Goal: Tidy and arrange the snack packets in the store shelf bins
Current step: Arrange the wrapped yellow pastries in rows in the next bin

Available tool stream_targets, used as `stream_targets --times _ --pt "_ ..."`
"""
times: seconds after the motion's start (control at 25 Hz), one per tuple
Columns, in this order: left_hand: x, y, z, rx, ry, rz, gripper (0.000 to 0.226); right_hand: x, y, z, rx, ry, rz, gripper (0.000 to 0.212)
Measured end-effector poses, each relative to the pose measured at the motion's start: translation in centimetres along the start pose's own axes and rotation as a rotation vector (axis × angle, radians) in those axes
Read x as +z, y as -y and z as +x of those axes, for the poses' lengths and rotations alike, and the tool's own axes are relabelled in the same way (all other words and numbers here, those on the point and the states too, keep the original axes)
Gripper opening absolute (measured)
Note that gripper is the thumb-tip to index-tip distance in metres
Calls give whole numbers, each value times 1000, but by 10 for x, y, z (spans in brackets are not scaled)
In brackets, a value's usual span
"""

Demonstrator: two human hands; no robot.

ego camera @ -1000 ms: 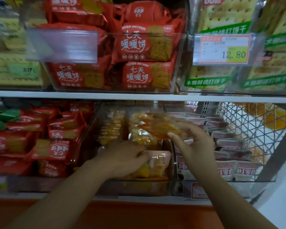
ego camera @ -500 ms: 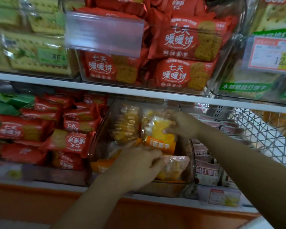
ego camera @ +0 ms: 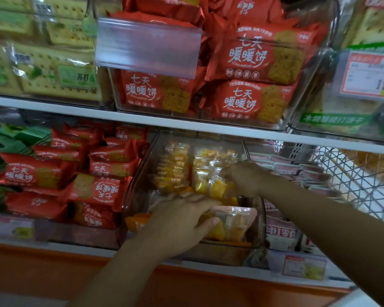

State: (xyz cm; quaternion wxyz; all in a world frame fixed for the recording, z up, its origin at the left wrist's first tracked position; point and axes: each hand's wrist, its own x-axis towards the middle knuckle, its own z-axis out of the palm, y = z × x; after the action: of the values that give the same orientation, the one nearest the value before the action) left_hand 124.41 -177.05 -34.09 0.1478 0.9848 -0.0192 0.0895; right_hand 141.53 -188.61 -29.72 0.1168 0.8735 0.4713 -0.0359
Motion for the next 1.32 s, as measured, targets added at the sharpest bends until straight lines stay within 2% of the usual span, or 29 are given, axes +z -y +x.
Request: stream_targets --times 0.12,0.2,0.28,0.32,0.36,0.44,0.56,0.64,0.8,0.88,0.92,1.04,1.12,1.2,1.32 --pt "2 -5 -1 -44 -57 36 57 2 -3 1 8 -18 -6 29" --pt "6 -8 -6 -77 -104 31 60 -2 -5 -14 -27 -138 247 50" --pt "7 -10 -10 -85 -150 54 62 -8 -1 -42 -44 -317 587 48" --pt "6 -11 -11 -87 -163 54 61 -11 5 -58 -68 -338 653 42" --pt "4 -11 -11 -91 -166 36 57 -11 12 -72 -112 -318 627 39" --pt "3 -11 -13 -125 -136 -40 60 -2 25 -86 -175 -285 386 47" --pt "1 -10 -19 -179 -156 -105 73 8 28 -80 -46 -305 168 58" --pt "-3 -9 -24 -193 -147 -98 77 7 26 -74 7 -274 147 48" --pt "-10 0 -27 -197 -139 -76 79 0 13 -71 -33 -172 549 23" --pt "-12 1 -28 -187 -146 -117 81 -3 9 -73 -30 -173 635 9" --pt "-12 0 -27 -183 -150 -139 84 -4 7 -75 -4 -225 669 10" --pt "-14 1 -26 -174 -173 -195 92 -4 13 -77 172 -568 750 10" --pt "-14 2 -26 -181 -182 -214 93 -5 25 -81 220 -745 828 13" --pt "-15 0 -26 -208 -219 -296 94 -6 39 -89 195 -828 886 16" --pt "-26 -5 -28 -244 -467 -645 96 -12 52 -99 122 -842 896 19"
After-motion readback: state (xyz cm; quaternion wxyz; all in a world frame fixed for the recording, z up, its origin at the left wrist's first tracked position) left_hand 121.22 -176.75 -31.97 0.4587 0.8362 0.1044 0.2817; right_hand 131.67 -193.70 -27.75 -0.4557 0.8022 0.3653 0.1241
